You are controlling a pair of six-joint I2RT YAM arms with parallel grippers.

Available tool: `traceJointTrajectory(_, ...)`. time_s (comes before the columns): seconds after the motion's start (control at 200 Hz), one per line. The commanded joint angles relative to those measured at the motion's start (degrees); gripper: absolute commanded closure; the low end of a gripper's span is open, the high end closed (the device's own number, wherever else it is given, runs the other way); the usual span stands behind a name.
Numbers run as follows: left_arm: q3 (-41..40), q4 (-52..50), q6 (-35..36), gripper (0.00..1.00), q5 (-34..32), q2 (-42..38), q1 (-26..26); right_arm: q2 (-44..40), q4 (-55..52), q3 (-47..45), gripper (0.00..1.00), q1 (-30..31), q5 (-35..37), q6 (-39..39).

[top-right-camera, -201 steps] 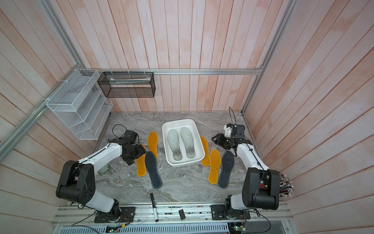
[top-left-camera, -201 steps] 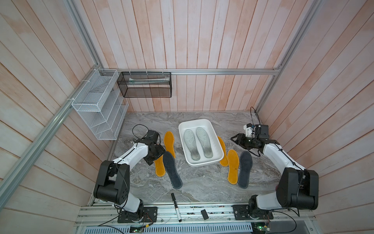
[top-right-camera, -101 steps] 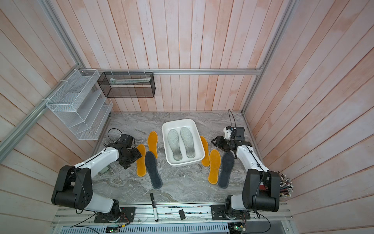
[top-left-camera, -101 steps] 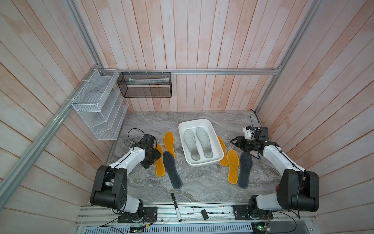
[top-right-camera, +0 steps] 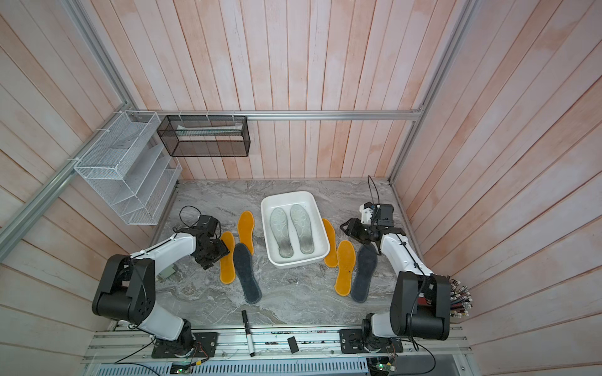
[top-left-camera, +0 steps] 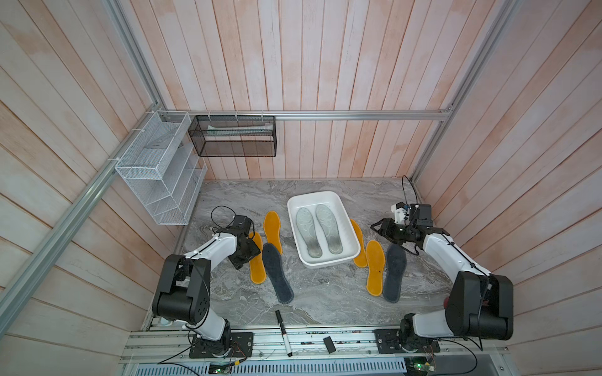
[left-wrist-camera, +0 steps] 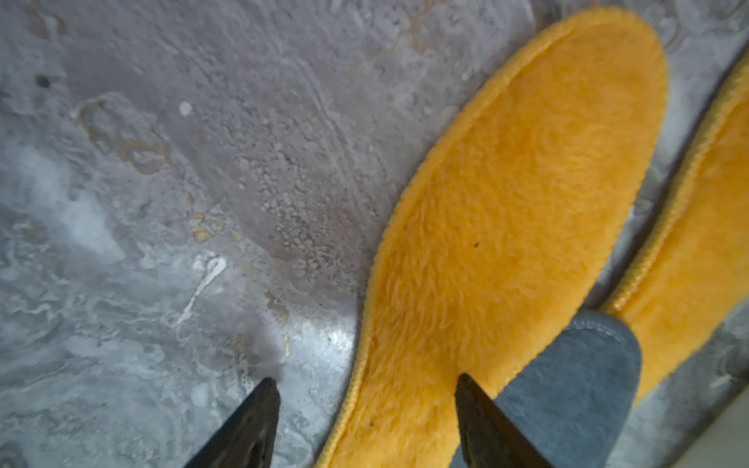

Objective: Put the insoles into the storage box
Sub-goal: Pick up the insole from the center of the board.

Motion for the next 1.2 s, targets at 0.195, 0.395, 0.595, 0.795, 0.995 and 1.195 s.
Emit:
traceJointTrajectory(0.195,4.84,-5.63,3.02,0.35,-2.77,5.86,-1.25,1.67,1.82,1.01,0.49,-0.03,-0.98,1.16)
traceJointTrajectory(0.395,3.51,-4.59,2.98,0.47,-3.55,6.47,-1.59,2.21,2.43,0.88,0.49,-0.07,-1.34,1.57)
traceJointTrajectory(0.595,2.37,-3.61,2.63,0.55,-3.22,6.24,-1.79,2.81,2.31,1.34,0.49,-0.08,-1.37,1.16)
traceJointTrajectory(0.795,1.51,-3.10,1.86,0.60,-2.87,5.81,-1.94,3.40,2.61,1.78,0.49,-0.05,-1.43,0.99)
traceJointTrajectory(0.995,0.64,-2.15,0.61,0.65,-2.60,4.99,-2.22,4.46,2.77,2.83,0.49,0.01,-1.70,0.81)
traceJointTrajectory(1.195,-0.08,-1.12,-0.08,0.76,-2.62,3.71,-2.31,5.81,3.01,4.39,0.49,-0.07,-2.04,0.75)
